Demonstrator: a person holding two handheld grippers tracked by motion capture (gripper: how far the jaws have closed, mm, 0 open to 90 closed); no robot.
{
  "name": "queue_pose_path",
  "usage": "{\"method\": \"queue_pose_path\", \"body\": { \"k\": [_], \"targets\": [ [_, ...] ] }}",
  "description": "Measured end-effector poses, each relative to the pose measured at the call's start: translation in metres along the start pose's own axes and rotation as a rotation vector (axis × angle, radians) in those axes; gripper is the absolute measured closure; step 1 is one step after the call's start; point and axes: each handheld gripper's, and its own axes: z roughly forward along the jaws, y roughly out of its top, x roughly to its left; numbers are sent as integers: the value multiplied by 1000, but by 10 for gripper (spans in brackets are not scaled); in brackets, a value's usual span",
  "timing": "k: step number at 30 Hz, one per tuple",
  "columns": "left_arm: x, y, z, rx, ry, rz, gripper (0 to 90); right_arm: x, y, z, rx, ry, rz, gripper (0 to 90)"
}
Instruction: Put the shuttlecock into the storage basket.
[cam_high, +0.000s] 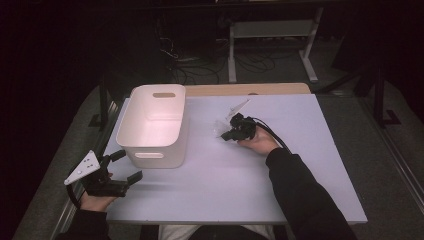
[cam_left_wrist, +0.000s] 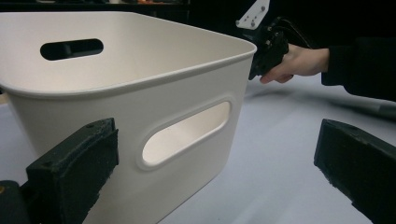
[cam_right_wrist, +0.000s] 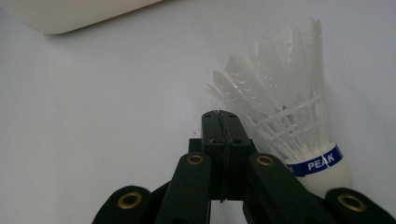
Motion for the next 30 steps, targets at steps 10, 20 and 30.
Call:
{"method": "queue_pose_path", "body": {
  "k": [10,20,30],
  "targets": [
    [0,0,0,-1,1,-2,0,-2,6,6,-6,-1,-1,891],
    [0,0,0,0,1,-2,0,-13,5,5,-32,-30,34,890],
    [0,0,0,-1,0,-2,0,-17,4,5,-42,-48,48,889]
  ]
}}
